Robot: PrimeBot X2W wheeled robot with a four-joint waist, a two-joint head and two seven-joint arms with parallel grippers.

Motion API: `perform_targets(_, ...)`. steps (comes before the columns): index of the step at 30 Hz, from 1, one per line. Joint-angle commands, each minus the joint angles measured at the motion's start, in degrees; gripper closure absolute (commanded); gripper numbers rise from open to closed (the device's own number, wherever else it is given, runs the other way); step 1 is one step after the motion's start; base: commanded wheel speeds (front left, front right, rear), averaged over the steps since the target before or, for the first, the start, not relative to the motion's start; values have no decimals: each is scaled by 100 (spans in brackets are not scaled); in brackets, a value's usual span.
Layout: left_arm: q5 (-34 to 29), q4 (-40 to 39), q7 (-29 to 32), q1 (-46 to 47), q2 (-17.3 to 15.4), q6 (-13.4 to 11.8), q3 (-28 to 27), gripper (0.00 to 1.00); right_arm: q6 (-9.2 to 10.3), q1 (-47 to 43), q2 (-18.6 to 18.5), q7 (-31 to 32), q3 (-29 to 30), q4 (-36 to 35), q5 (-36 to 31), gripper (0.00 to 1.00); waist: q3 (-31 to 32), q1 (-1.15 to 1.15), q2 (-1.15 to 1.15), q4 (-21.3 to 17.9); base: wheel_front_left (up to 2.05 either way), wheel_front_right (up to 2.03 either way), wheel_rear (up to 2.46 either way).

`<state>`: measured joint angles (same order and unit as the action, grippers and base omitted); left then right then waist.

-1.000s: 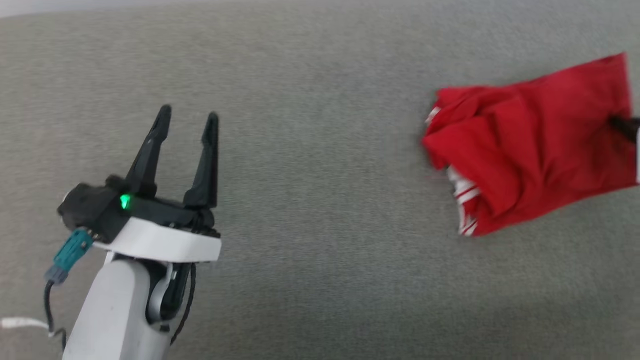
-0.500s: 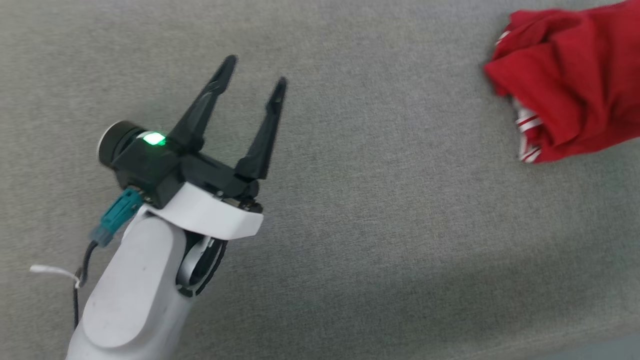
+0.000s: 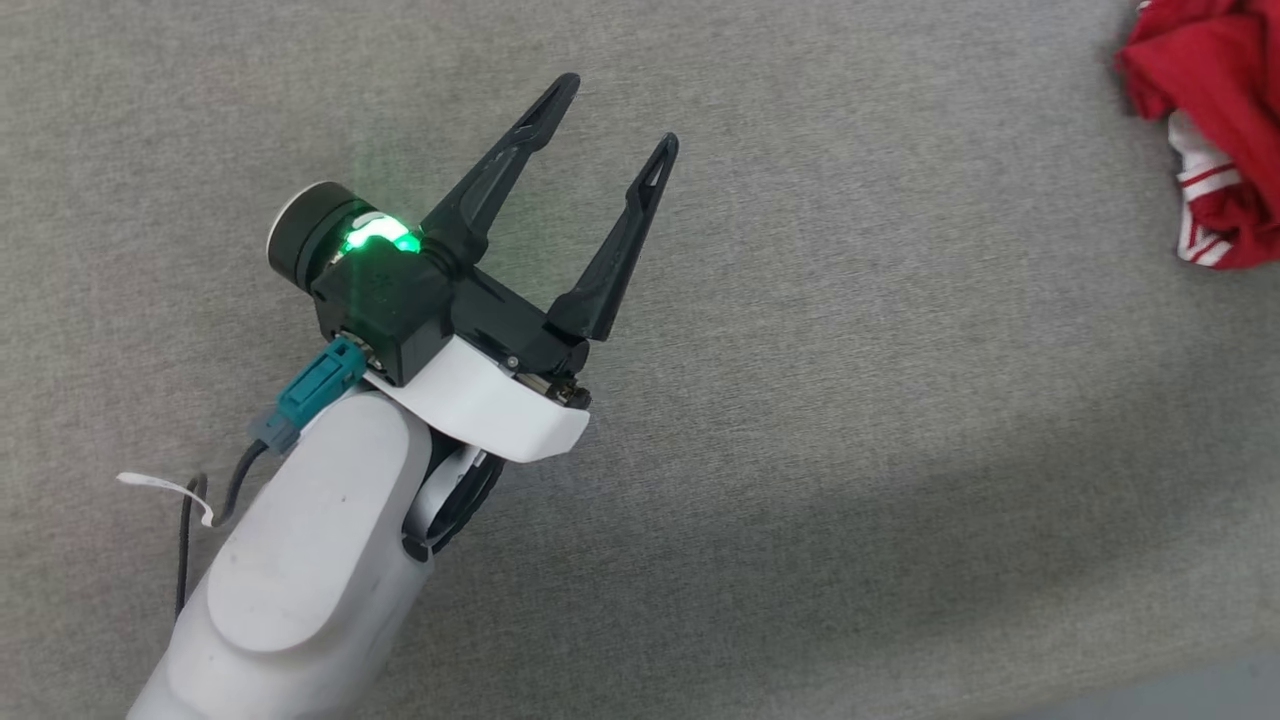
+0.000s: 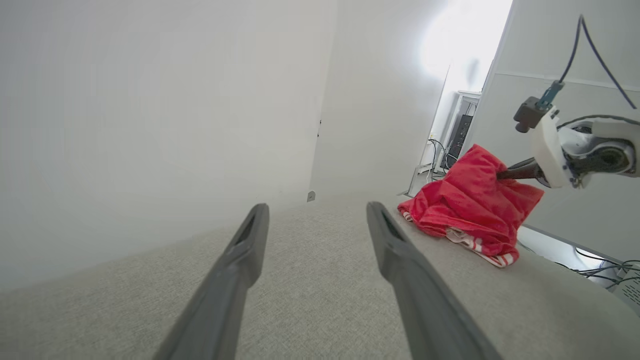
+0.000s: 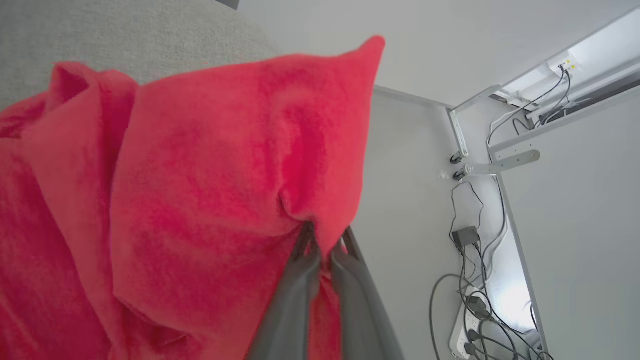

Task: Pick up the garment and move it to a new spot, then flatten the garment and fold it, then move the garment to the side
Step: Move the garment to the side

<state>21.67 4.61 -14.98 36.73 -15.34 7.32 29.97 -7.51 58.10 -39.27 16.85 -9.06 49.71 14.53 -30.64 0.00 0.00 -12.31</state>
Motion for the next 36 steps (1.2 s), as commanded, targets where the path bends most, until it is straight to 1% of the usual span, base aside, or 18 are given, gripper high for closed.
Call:
perform_targets(1,53,18,-26,78,-17,18,10,0,4,37,75,-55,18,89,-87,100,-24,0,0,44,0,0,0)
perform_targets(3,86,29,-26,95,-7,18,15,0,4,130,201,-166,172,363,-219,100,-41,0,0,103,0,0,0)
perform_targets(5,114,33,-26,82,-19,18,-24,0,4,187,273,-257,310,601,-373,86,-38,0,0,152,0,0,0)
perform_targets(6,126,30,-26,60,-22,18,-67,0,4,222,317,-325,364,693,-431,76,-36,0,0,172,0,0,0)
perform_targets(7,136,20,-26,35,-34,18,-101,0,4,257,348,-372,428,787,-495,54,-32,0,0,185,0,0,0)
perform_targets(8,144,10,-26,5,-41,18,-151,0,4,282,368,-408,471,861,-550,12,-24,0,0,194,0,0,0)
perform_targets(9,138,-3,-26,-25,-56,18,-198,0,4,326,384,-459,511,928,-587,0,-13,0,0,200,0,0,0)
perform_targets(17,56,-34,-26,-348,-134,18,-731,0,4,414,523,-878,760,1213,-689,0,214,0,0,158,0,0,0)
perform_targets(20,32,10,-26,-505,-82,18,-1005,0,4,344,561,-1062,816,1272,-659,0,339,0,0,149,0,0,0)
perform_targets(22,34,29,-26,-614,-49,18,-1168,0,4,284,656,-1207,826,1269,-568,0,444,0,0,146,0,0,0)
perform_targets(30,-136,-6,-26,-1127,45,18,-1892,0,4,-165,996,-2007,461,825,-91,0,949,0,0,155,0,0,0)
perform_targets(34,-302,57,-26,-1418,199,10,-2398,0,4,-471,1217,-2351,178,474,189,0,1222,0,0,151,0,0,0)
perform_targets(35,-302,57,-26,-1418,199,10,-2398,0,4,-471,1217,-2351,178,474,189,0,1222,0,0,151,0,0,0)
perform_targets(36,-318,73,-26,-1502,257,0,-2524,0,4,-557,1272,-2442,94,387,261,0,1291,0,0,152,0,0,0)
